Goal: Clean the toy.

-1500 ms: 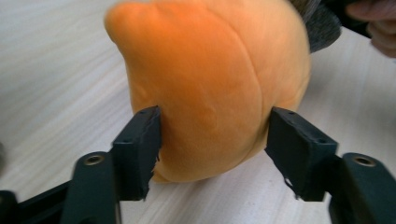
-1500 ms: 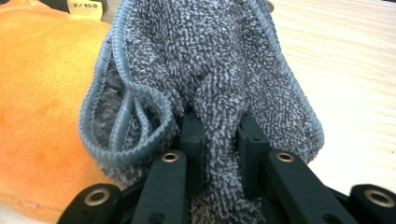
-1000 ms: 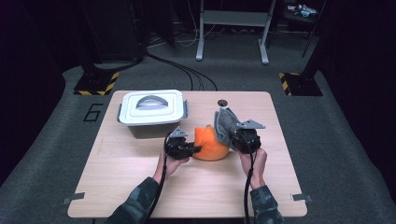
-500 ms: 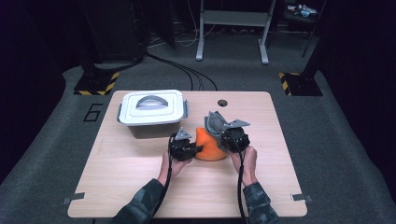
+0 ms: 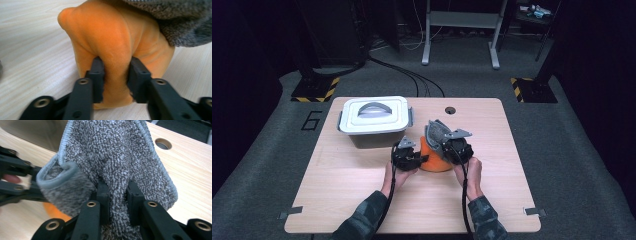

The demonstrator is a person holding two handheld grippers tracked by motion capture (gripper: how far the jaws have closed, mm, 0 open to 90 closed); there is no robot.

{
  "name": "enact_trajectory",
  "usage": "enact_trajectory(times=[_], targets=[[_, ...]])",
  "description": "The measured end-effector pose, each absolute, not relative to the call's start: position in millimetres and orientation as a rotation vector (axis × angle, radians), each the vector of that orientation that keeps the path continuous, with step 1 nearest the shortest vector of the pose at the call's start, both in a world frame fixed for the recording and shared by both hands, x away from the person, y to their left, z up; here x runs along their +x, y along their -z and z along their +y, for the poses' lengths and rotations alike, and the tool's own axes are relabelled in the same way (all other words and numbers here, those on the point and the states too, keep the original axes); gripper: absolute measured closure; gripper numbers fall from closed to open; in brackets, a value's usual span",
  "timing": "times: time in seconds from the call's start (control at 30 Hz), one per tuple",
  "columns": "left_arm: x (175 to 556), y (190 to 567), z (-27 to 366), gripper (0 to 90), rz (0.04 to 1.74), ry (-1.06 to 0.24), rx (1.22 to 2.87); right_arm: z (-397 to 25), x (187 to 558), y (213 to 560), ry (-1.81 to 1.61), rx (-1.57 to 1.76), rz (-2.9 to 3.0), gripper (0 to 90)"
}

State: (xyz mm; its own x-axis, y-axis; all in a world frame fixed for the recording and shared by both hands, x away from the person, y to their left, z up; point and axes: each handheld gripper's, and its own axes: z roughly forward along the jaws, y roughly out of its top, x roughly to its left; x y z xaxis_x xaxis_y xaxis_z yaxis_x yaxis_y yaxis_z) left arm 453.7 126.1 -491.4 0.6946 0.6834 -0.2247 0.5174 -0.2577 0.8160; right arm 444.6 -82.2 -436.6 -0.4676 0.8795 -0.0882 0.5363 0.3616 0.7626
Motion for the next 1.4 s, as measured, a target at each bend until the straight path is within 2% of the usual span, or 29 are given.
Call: enact_trajectory(times=[0.1, 0.17, 0.2, 0.37, 0.43, 0.67, 0.8, 1.23, 1.4], targets=[[454, 491, 133, 48.9, 0.885, -0.205, 1.917, -86, 446, 439, -0.927, 1.232, 2.135, 76.3], [452, 494, 134, 46.5, 0.888, -0.184, 1.921, -89, 446, 440, -0.937, 1.243, 2.132, 76.3], [451, 496, 133, 46.8, 0.876, -0.186, 1.925, -89, 446, 440, -0.939, 1.250, 2.131, 76.3], [448, 498, 126, 67.2, 0.875, -0.225, 1.938, -94, 448, 442, -0.968, 1.248, 2.128, 76.3], [448, 496, 124, 70.9, 0.890, -0.236, 1.935, -96, 449, 441, -0.984, 1.251, 2.118, 76.1], [449, 494, 122, 71.9, 0.905, -0.236, 1.936, -89, 433, 420, -1.053, 1.174, 2.113, 76.0], [448, 496, 124, 73.1, 0.916, -0.222, 1.929, -76, 441, 433, -0.977, 1.178, 2.158, 76.2], [449, 498, 123, 74.3, 0.917, -0.208, 1.903, -114, 450, 440, -0.904, 1.292, 2.095, 76.1], [449, 497, 122, 74.4, 0.922, -0.195, 1.901, -98, 435, 423, -1.032, 1.212, 2.119, 76.1]])
